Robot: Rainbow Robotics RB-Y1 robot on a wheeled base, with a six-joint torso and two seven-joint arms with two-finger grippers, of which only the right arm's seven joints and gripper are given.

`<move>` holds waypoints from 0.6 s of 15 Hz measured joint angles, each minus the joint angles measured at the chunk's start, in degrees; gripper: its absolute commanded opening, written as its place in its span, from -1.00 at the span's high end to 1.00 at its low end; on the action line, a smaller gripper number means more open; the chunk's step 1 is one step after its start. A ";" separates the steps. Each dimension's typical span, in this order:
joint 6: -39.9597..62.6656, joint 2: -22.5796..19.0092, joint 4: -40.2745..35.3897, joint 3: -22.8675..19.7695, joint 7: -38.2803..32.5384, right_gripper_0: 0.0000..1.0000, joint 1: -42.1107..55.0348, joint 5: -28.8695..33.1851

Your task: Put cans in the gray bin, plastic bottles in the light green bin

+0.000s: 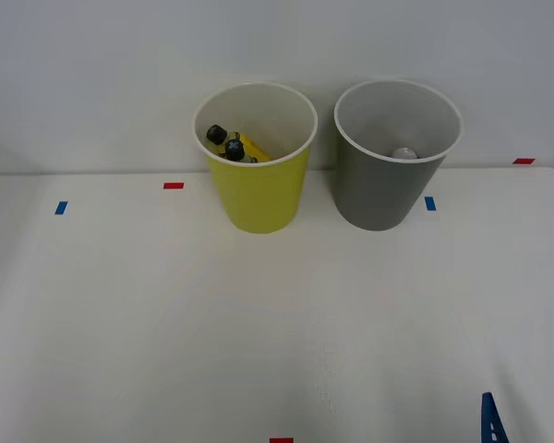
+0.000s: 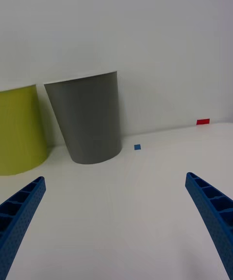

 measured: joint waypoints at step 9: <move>-0.68 0.74 -3.66 -3.27 2.91 -1.00 -1.37 3.96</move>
